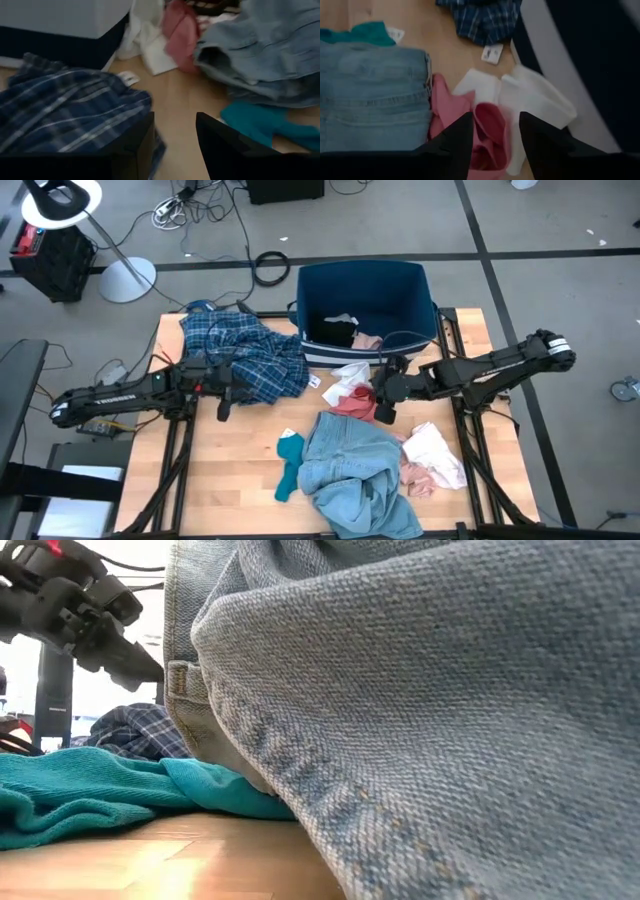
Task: Sort clothes
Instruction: Put the pink underwear into the blue laundry bin
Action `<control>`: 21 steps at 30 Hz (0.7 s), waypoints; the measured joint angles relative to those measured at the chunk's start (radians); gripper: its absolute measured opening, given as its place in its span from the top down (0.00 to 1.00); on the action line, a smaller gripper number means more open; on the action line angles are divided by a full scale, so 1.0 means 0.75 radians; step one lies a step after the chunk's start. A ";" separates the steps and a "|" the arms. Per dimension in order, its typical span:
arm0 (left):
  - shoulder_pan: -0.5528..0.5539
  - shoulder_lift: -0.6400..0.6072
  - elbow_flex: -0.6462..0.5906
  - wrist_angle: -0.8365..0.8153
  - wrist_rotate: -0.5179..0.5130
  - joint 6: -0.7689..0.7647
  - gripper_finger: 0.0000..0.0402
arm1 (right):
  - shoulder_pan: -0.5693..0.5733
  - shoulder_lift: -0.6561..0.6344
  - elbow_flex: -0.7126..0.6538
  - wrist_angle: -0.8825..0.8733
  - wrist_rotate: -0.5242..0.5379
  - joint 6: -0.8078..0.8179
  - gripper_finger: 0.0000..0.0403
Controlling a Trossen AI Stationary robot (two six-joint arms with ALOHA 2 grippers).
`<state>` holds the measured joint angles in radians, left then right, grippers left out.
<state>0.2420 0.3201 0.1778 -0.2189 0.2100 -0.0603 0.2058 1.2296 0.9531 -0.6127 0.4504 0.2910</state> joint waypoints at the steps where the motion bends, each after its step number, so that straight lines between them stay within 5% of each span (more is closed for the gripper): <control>1: 0.000 -0.019 -0.017 0.024 0.031 -0.008 0.62 | 0.000 0.011 0.000 -0.012 -0.002 0.008 0.58; 7: -0.001 -0.114 -0.069 0.030 0.196 -0.120 0.62 | -0.012 0.101 0.001 -0.061 -0.020 0.077 0.54; 12: -0.006 -0.177 -0.071 0.019 0.200 -0.169 0.62 | -0.060 0.205 0.001 -0.064 -0.122 0.080 0.54; 21: -0.072 -0.248 -0.071 -0.031 -0.008 -0.092 0.62 | -0.133 0.340 0.001 -0.042 -0.176 0.075 0.55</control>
<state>0.1879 0.1337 0.1246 -0.2424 0.2042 -0.1290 0.1058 1.4849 0.9539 -0.6442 0.3187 0.3471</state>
